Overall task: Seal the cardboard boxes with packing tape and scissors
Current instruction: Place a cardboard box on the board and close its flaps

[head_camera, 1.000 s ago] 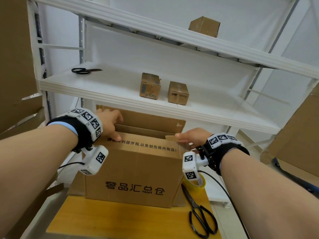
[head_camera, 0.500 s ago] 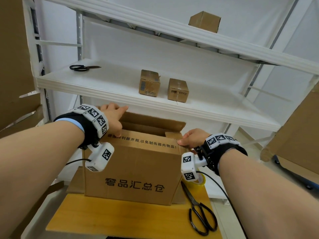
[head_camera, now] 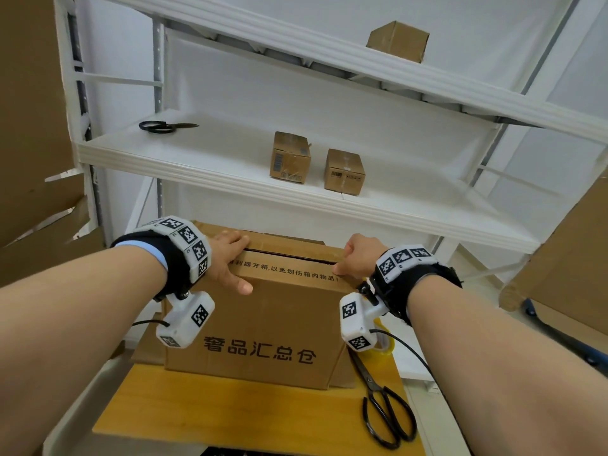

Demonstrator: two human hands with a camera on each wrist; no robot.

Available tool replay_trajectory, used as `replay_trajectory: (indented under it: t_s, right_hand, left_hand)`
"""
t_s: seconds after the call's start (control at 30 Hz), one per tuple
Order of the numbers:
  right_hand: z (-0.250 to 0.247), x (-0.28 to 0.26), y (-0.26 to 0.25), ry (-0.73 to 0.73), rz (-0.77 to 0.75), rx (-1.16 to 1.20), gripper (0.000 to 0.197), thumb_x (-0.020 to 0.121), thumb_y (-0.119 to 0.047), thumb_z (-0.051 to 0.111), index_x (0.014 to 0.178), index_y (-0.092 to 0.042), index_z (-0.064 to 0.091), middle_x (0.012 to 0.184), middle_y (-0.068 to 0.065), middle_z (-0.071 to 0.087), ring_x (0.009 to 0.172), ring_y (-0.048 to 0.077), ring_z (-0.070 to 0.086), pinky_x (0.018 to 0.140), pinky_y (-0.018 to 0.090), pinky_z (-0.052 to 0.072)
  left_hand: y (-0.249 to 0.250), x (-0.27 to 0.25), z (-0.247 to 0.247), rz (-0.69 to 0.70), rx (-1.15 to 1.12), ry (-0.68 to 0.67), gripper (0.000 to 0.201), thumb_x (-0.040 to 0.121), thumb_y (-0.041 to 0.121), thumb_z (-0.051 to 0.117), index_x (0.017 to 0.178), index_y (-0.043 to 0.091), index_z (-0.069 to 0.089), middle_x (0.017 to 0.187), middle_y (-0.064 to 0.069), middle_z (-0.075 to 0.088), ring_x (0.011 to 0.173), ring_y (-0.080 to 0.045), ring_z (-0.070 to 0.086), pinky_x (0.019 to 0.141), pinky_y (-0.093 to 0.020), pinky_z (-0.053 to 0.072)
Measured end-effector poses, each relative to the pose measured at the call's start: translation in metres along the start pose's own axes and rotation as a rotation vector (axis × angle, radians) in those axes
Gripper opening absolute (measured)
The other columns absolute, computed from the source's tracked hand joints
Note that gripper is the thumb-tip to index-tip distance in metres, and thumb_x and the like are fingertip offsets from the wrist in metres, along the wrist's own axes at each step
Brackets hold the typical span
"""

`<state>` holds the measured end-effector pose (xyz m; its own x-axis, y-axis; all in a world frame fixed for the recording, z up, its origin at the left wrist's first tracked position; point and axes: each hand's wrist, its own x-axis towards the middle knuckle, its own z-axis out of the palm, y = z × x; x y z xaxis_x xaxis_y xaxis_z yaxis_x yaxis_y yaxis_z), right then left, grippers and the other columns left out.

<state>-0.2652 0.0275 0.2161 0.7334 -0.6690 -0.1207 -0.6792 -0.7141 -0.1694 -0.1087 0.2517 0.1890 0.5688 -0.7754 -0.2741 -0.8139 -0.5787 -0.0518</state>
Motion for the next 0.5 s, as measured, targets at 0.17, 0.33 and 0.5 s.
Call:
replay_trajectory:
  t_s: [0.17,0.33,0.5]
  right_hand:
    - [0.010,-0.006,-0.028,-0.168,-0.224,0.089,0.097,0.070,-0.069,0.074,0.149,-0.035,0.029,0.143,0.000,0.044,0.128,0.027,0.049,0.098,0.042,0.046]
    - [0.028,0.001,-0.058,-0.187,-0.341,-0.062,0.129,0.044,-0.091,0.063,0.153,-0.043,0.013,0.156,0.002,0.032,0.140,0.027,0.036,0.111,0.053,0.036]
    - [0.035,0.006,-0.080,-0.224,-0.400,-0.198,0.130,0.046,-0.094,0.062,0.153,-0.046,0.004,0.160,0.004,0.022,0.147,0.029,0.024,0.116,0.056,0.028]
  left_hand:
    - [-0.003,0.001,0.002,0.002,-0.013,-0.020,0.111,0.083,0.071,0.051,0.154,0.014,-0.014,0.162,-0.003,-0.015,0.149,-0.023,-0.008,0.119,-0.046,0.003]
    - [-0.006,0.003,0.005,-0.015,-0.034,-0.024,0.114,0.080,0.071,0.055,0.154,0.018,-0.013,0.162,-0.001,-0.012,0.150,-0.023,-0.005,0.119,-0.045,0.007]
    - [-0.008,0.005,0.005,-0.019,-0.034,-0.016,0.115,0.078,0.072,0.057,0.154,0.021,-0.012,0.162,0.001,-0.011,0.150,-0.022,-0.002,0.119,-0.044,0.009]
